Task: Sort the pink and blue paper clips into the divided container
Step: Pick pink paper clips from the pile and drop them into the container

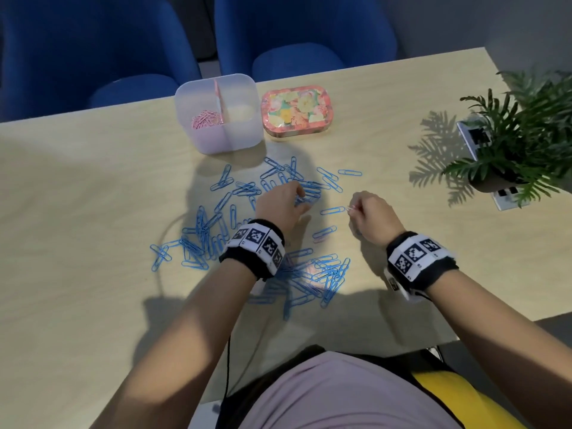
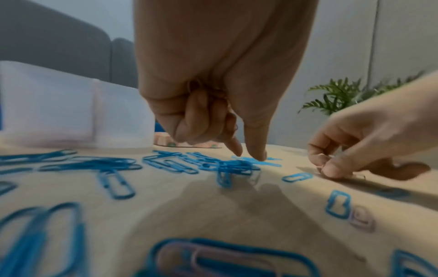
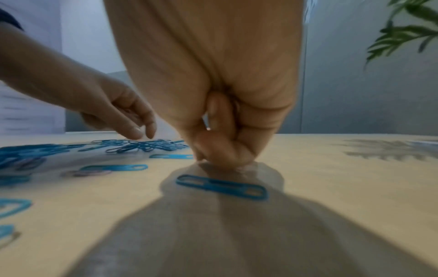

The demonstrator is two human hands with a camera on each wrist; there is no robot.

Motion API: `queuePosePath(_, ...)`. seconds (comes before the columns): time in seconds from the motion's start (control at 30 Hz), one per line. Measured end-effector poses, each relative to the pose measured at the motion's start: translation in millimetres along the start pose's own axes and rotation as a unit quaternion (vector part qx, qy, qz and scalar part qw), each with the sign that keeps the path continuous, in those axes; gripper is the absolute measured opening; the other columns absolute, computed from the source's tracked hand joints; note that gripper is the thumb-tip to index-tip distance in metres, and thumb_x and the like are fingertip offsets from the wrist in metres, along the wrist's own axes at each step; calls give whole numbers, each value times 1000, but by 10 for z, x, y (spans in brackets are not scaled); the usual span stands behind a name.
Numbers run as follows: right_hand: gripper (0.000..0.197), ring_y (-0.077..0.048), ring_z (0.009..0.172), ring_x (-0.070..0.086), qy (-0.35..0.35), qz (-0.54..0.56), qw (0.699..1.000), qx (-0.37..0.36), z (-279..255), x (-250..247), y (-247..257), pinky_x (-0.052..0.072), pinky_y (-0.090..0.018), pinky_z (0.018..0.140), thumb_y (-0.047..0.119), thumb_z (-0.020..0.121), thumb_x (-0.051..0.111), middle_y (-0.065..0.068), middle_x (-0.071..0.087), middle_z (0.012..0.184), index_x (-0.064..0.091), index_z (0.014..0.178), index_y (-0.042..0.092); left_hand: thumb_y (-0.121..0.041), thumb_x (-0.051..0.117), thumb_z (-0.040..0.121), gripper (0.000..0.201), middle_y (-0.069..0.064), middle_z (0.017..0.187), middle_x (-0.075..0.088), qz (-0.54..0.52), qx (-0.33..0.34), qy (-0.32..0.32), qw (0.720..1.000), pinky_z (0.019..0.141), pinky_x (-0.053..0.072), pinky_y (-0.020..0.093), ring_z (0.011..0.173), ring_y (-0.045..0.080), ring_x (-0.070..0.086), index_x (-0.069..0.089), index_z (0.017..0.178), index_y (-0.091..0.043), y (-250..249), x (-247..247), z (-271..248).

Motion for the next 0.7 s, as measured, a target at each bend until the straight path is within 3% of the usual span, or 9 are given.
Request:
queuePosePath(0.03,15,-23,53,54,-1,130,991,23,-31,6,-2,43,-27,54,3,89,49,-17,55,71,48,79,14,-37,58,85,20,2,87,61,-23,-15,-4,1000,72,38,31,91,23,58,59,96,-20,56,-26,-39)
queuePosePath(0.1,16,-10,33,38,8,411,907,91,-103,-32,9,31,-16,38,-6,91,41,-11,45,63,48,89,9,-37,55,87,18,-1,76,55,-78,-51,-8,996,67,36,28,82,23,58,59,89,-19,198,-58,-103)
queuePosePath(0.17,22,-10,34,35,71,590,787,163,-202,-109,72,28,-15,38,-7,81,37,-7,43,57,53,91,5,-34,52,91,20,1,76,54,-135,-76,-8,988,67,35,27,80,26,58,58,87,-15,359,-70,-152)
queuePosePath(0.23,21,-13,35,40,150,642,726,196,-279,-141,159,31,-14,38,9,67,39,-2,46,49,59,70,8,-33,52,92,24,1,75,54,-166,-90,-8,982,68,37,28,80,27,58,61,88,-11,483,-89,-208)
queuePosePath(0.3,20,-13,34,39,189,583,765,201,-335,-92,205,29,-12,36,16,72,40,1,44,48,53,58,13,-33,55,90,23,-3,66,50,-168,-77,8,983,65,35,27,69,22,52,63,86,-12,509,-99,-276)
queuePosePath(0.37,27,-8,33,31,166,434,870,167,-364,21,224,21,-12,33,16,87,45,4,41,47,55,63,12,-32,57,87,17,-8,58,44,-146,-44,34,988,56,32,25,59,13,45,63,81,-17,457,-100,-350)
queuePosePath(0.43,25,-2,31,33,111,326,932,110,-383,130,262,22,-14,31,9,90,47,4,44,46,57,68,5,-29,59,85,11,-9,56,42,-116,-15,51,992,52,30,24,57,11,42,65,84,-20,382,-78,-407)
queuePosePath(0.5,29,-3,32,34,88,295,948,80,-400,213,268,24,-12,33,7,90,47,-4,44,51,53,62,6,-31,61,85,13,-9,59,41,-91,10,75,993,54,30,25,59,11,44,67,94,-23,295,-14,-441)
queuePosePath(0.7,29,-8,34,31,52,364,925,100,-447,282,133,22,-14,34,3,89,48,-6,43,51,51,60,8,-35,57,86,18,1,90,64,-3,32,80,996,74,41,30,92,22,61,63,99,-25,-18,187,-334)
Point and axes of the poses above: each hand's wrist, its own z-axis towards the middle knuckle, its own x-axis out of the palm, y = z × x, the point moved 1 cm from there along z, towards the middle knuckle
